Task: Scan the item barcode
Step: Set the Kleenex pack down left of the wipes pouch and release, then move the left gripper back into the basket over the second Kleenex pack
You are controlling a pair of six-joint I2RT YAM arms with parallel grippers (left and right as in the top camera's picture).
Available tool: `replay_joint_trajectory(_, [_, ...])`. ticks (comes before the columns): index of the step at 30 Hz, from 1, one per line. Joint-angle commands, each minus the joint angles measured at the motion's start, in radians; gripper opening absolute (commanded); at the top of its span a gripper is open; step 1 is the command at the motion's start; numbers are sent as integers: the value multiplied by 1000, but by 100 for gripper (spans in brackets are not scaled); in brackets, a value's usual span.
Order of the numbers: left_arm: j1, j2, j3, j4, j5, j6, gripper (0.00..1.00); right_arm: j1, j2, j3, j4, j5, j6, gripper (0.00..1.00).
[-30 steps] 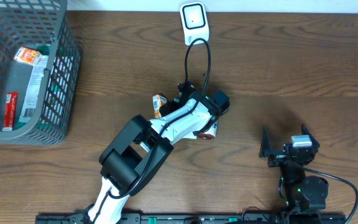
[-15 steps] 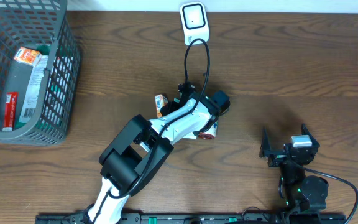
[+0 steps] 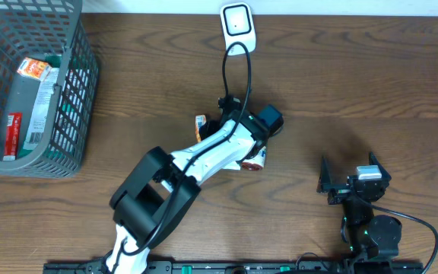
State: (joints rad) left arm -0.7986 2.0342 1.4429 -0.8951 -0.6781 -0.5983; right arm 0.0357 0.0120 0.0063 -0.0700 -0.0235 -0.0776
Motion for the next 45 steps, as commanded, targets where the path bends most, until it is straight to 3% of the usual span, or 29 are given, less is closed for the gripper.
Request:
replay_joint_trajectory(1, [2,-30,14,7,17,-4,31,-11,-5,-1,-3,-4,-6,99])
replay_joint_trajectory(9, [8,-98,30,19,59,-3,38,-10,-5,-1,-3,-4,-6,99])
replay_joint_trajectory(15, [59,-269,100,19,65,39,53,-11,-5,-1,-3,-4,-6,99])
replay_joint_trajectory(18, [121,-367,161,24,65,100,56,-10,-5,-1,-3,-4,-6,99])
replay_joint_trajectory(25, [429,-570,250,62,73,124,62,-11,-5,-1,-3,-4,-6,99])
replay_joint_trajectory(30, [700,-623,250,142,207,137,63,-11,-5,-1,-3,-4,-6,99])
replay_joint_trajectory(34, [912,-600,250,205,354,100,63,-11,-5,-1,-3,-4,-6,99])
replay_joint_trajectory(45, [1167,-424,262,291,645,122,63,-11,-5,-1,-4,-4,-6,99])
